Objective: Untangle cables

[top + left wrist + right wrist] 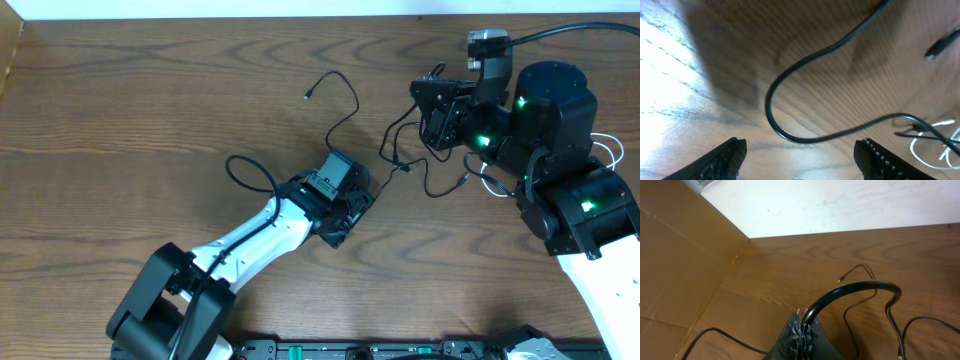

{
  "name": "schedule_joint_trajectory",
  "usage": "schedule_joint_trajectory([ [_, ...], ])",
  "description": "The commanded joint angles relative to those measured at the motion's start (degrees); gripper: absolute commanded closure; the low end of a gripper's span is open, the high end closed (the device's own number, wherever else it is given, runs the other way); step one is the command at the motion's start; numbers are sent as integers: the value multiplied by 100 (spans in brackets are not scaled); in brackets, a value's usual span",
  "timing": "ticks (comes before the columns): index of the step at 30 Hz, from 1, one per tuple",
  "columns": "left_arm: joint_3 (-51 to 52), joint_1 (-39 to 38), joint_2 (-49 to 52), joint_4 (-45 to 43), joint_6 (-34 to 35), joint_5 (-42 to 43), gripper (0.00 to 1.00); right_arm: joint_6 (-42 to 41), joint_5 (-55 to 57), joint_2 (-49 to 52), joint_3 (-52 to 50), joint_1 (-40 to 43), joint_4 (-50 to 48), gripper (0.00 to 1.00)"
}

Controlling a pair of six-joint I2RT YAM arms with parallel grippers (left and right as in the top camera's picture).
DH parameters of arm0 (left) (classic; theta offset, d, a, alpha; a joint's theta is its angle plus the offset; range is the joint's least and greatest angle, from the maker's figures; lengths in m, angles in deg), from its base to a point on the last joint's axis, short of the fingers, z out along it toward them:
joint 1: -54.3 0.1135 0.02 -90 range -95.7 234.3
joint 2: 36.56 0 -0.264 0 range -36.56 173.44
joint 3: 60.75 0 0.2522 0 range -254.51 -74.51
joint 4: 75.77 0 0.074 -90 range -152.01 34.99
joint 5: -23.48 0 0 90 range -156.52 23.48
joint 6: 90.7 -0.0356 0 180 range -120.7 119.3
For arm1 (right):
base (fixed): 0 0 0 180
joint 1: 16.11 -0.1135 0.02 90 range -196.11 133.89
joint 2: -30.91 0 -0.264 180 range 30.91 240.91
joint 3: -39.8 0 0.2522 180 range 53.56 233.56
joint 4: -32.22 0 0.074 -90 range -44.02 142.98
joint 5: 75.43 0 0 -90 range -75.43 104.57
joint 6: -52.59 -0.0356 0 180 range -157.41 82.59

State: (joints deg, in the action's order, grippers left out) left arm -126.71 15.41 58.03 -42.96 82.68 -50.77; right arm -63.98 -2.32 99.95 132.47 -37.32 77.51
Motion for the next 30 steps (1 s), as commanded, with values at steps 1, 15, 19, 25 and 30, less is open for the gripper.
schedule_joint_trajectory([
  [1, 79, -13, 236, 9, 76, -269, 26, -22, 22, -52, 33, 28, 13, 99],
  [15, 76, 466, 400, 446, -820, -791, 92, -20, 308, -68, 33, 485, 352, 99],
  [19, 76, 756, 400, 896, -1102, -793, 92, -20, 629, -68, 33, 1143, 754, 99],
  [25, 76, 1056, 400, 1344, -1545, -846, 92, -24, 1552, -66, 33, 2393, 1574, 99],
  [30, 76, 1261, 400, 2155, -1593, -1620, 92, -326, 2660, -44, 31, 3620, 2142, 99],
])
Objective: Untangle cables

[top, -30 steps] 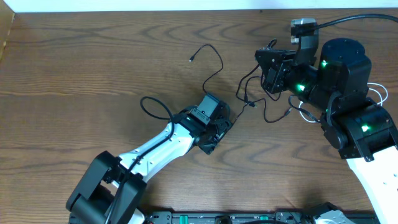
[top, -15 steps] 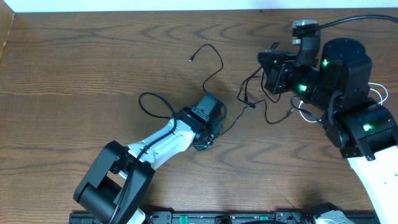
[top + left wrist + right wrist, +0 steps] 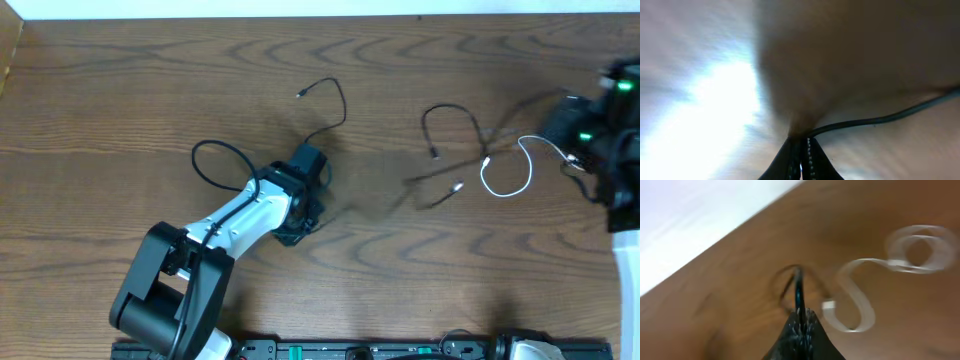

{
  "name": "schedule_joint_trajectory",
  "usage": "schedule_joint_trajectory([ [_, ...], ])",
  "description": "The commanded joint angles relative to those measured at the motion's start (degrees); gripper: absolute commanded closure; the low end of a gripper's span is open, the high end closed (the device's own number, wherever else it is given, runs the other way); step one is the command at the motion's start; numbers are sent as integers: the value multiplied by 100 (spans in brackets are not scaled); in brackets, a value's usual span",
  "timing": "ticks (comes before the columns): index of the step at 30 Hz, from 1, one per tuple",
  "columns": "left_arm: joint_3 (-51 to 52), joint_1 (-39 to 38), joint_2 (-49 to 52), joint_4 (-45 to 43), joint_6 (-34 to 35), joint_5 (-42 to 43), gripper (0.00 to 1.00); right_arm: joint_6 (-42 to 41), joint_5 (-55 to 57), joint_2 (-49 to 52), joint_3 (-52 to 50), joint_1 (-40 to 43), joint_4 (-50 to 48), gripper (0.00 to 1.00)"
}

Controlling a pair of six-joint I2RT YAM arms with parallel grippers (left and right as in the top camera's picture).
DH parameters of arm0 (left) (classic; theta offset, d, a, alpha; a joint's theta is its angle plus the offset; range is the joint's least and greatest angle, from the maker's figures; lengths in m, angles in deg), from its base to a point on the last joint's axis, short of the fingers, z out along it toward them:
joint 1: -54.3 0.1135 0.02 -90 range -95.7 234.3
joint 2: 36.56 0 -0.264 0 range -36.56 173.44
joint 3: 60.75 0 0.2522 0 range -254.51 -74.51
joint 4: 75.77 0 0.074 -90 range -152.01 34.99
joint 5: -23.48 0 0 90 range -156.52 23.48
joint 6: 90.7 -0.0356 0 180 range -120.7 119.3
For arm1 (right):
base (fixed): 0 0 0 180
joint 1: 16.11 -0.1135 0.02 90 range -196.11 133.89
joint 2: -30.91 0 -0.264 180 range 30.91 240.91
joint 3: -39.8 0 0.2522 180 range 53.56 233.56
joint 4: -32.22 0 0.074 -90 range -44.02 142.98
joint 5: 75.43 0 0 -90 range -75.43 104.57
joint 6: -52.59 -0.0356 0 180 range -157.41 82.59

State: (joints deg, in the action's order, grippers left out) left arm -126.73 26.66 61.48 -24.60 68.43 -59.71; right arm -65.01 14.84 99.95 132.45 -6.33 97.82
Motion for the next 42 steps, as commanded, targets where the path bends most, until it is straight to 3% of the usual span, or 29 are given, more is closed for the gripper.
schedule_joint_trajectory([
  [1, 79, 175, 55, 461, -197, -887, 92, -221, 975, -31, 33, 774, 151, 99],
  [7, 79, 404, 55, 822, -415, -1290, 92, -216, 442, 164, 33, 2081, 170, 99],
  [15, 79, 492, 44, 863, -608, -1259, 92, -214, 7, 595, 33, 2800, 129, 99],
  [24, 39, 490, -560, 452, -1821, -1034, 93, 459, -1045, 1049, 33, 2804, -271, 99],
  [28, 0, 479, -1231, -59, -2747, -592, 92, 765, -1683, 1058, 33, 2800, -490, 99],
  [30, -2, 457, -1585, -422, -3220, -98, 93, 909, -2157, 1058, 33, 2800, -597, 85],
  [32, -2, 389, -1969, -822, -3657, 520, 93, 1058, -2848, 1058, 33, 2793, -697, 45],
  [34, -2, 258, -2308, -1139, -3897, 981, 93, 1209, -3512, 1058, 33, 2743, -750, 22],
  [36, -2, 87, -2640, -1390, -4002, 1167, 93, 1412, -4070, 1058, 33, 2634, -745, 15],
  [39, -2, -127, -3012, -1480, -4258, 1104, 92, 1891, -4695, 1058, 33, 2352, -584, 17],
  [42, -2, -192, -3257, -1047, -4273, 393, 93, 2277, -4719, 1060, 28, 1943, -243, 18],
])
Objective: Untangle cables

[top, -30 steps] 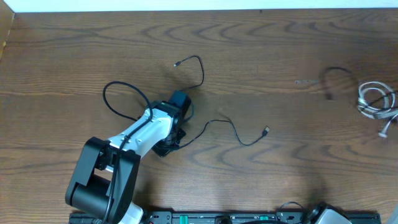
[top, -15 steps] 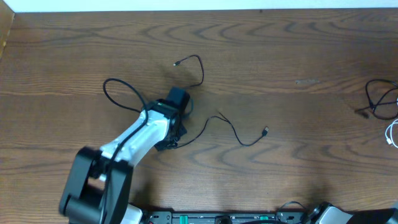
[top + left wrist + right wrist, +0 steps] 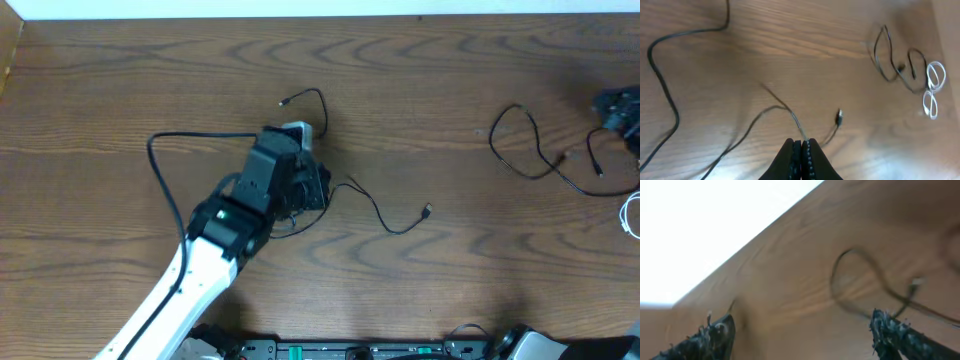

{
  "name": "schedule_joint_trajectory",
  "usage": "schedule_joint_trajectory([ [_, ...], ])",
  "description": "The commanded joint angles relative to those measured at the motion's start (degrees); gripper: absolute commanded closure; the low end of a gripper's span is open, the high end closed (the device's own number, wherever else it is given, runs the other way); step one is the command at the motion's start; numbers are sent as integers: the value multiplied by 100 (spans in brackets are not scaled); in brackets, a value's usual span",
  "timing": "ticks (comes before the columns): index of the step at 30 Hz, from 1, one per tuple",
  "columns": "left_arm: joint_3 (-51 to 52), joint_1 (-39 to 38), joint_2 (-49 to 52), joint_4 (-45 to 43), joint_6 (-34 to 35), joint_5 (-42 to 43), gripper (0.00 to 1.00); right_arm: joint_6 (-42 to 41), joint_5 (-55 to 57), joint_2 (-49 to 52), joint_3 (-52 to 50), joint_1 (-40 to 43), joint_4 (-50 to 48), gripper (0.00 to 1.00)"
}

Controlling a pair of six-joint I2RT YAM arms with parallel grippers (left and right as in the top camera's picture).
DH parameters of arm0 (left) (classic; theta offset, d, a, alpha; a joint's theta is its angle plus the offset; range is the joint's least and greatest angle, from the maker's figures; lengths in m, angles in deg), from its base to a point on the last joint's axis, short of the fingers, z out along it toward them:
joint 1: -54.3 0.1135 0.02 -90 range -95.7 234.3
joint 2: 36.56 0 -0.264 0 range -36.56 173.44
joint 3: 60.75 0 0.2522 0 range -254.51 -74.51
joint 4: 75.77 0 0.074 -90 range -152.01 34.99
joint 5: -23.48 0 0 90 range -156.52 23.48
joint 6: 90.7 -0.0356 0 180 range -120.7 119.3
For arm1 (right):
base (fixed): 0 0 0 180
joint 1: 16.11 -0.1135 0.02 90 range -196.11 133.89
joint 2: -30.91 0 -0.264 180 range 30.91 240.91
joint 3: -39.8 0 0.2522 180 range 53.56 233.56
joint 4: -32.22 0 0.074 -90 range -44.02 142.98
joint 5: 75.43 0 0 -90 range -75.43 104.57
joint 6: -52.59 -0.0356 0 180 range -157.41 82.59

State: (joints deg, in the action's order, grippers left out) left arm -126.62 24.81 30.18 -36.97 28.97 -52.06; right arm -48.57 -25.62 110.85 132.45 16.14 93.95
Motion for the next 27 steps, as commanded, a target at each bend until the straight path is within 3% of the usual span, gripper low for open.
schedule_joint_trajectory([
  [1, -13, -4, -164, 442, -330, -717, 92, 756, -671, -31, 15, -457, 249, 18],
  [4, -13, 0, -144, 1080, -249, -1683, 91, 914, -485, -17, -17, -975, 557, 19],
  [7, -7, 50, -74, 1637, 52, -2326, 72, 911, -127, 0, -92, -1602, 901, 21],
  [9, 11, 120, -26, 1886, 177, -2470, 64, 909, -20, 0, -197, -2026, 1023, 21],
  [14, 31, 400, 92, 2251, 291, -2461, 55, 643, -15, 37, -625, -3193, 914, 18],
  [16, 31, 581, 98, 2367, 542, -2461, 43, 428, 76, 68, -824, -3600, 743, 18],
  [19, 31, 903, 98, 2468, 671, -2457, 16, 136, 289, 153, -1134, -4181, 413, 16],
  [27, 31, 1587, 98, 2791, 667, -2455, 7, -785, 1036, 745, -1794, -5517, -726, 18],
])
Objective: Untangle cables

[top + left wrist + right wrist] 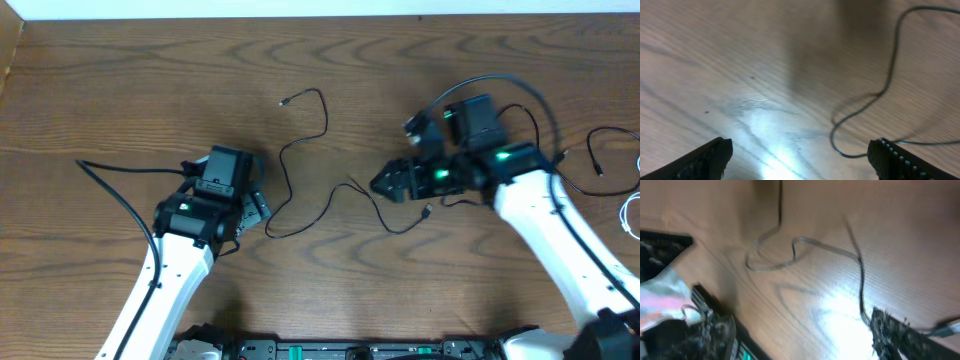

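Observation:
A thin black cable (326, 118) winds across the middle of the table, from a plug at the upper centre to another plug under my right arm. My left gripper (248, 207) stands open just left of its lower loop. In the left wrist view that loop (894, 55) lies ahead of the open gripper (800, 165). My right gripper (385, 185) is open over the cable's right part. The right wrist view shows the cable (861, 280) running toward the right finger of the open gripper (800, 340).
A thicker black cable (120, 170) lies at the left, partly under my left arm. Another black cable (600, 135) and a white cable (630, 212) lie at the far right edge. The base rail runs along the table's front edge.
My left gripper has opened and now sits further left and nearer the front; the thin cable it held lies loose on the table. My right arm has moved from the far right to the centre.
First the cables lay bunched at the centre right, my left gripper open and my right shut on a black cable. Then both were shut and the right was at the far right. Later the right had opened there beside two cables. Now both are open.

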{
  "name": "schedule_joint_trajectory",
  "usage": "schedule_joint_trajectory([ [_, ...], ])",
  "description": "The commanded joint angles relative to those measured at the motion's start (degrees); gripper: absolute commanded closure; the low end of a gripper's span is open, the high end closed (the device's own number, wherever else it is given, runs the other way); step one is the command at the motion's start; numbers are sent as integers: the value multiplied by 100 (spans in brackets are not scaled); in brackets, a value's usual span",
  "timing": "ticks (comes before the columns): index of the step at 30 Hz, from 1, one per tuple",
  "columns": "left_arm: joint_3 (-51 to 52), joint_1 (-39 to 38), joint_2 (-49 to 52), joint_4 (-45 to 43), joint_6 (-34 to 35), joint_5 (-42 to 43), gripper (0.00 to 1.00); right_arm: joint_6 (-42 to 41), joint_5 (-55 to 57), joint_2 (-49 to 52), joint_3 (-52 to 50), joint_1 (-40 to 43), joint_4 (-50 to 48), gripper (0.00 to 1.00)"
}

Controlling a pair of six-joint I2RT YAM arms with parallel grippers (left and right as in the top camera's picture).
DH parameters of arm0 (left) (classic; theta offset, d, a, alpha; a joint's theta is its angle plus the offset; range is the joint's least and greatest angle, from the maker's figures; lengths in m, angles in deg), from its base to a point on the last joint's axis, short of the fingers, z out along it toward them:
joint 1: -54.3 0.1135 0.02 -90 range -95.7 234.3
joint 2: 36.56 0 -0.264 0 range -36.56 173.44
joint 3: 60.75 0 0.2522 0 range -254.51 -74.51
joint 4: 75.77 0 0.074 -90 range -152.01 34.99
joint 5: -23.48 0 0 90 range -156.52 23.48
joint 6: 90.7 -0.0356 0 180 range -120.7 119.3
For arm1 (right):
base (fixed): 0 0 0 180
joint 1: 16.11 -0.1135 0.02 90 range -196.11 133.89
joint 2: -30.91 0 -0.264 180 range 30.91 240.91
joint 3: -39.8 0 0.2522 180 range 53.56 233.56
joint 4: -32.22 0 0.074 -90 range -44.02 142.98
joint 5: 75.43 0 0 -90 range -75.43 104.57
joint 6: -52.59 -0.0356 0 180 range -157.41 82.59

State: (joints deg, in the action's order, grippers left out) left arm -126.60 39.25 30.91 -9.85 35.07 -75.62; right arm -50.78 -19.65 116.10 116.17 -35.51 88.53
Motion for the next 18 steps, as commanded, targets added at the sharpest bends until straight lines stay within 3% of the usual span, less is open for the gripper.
schedule_joint_trajectory([
  [1, 28, 175, 26, 109, 55, -98, 7, -675, 525, 334, -212, -509, -345, 19],
  [8, 28, 190, 26, 179, 55, -55, 7, -1530, 1346, 1231, -269, -1552, -1539, 28],
  [15, 28, 190, 26, 184, 55, -52, 7, -3154, 2374, 2013, -269, -2251, -2643, 31],
  [18, 28, 190, 26, 197, 55, -33, 7, -3668, 2811, 2297, -269, -2387, -3147, 39],
])
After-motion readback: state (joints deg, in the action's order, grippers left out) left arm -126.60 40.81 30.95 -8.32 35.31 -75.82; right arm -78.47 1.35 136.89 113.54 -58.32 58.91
